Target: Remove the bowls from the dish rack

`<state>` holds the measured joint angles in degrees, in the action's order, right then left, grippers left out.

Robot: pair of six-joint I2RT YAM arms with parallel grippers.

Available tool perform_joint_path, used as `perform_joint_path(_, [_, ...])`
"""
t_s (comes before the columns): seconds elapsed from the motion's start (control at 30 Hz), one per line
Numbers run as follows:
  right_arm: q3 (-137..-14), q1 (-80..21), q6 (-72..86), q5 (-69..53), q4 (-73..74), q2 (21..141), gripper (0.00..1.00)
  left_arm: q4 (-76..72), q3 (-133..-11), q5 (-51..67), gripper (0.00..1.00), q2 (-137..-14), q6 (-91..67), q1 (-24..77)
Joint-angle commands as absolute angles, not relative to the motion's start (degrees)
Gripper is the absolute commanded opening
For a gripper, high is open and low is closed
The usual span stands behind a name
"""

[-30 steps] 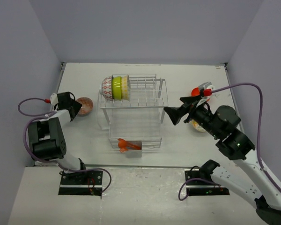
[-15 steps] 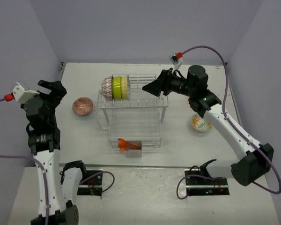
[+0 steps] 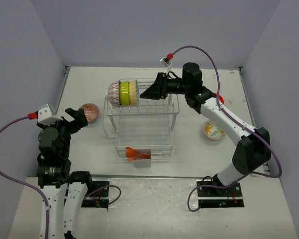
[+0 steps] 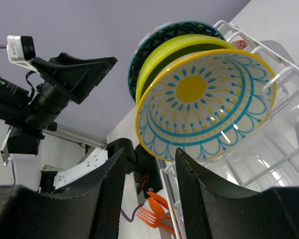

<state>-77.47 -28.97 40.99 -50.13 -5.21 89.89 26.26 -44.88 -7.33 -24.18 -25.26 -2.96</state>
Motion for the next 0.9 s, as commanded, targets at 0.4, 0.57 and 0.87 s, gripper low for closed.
perform_joint_path(0.4, [-86.8, -33.8, 35.6, -44.7, -0.8, 95.2, 0.31, 26.5, -42.4, -13.5, 1.00, -20.8, -22.1, -0.6])
perform_joint_path(0.57, [-86.7, -33.8, 36.9, -45.0, -3.2, 96.8, 0.24, 26.1, -42.2, -13.2, 1.00, -20.2, -22.1, -0.6])
perform_joint_path(0.87, [-84.8, -34.3, 41.0, -45.3, -8.3, 97.4, 0.16, 25.9, -42.0, -12.5, 1.00, -20.0, -22.1, -0.6])
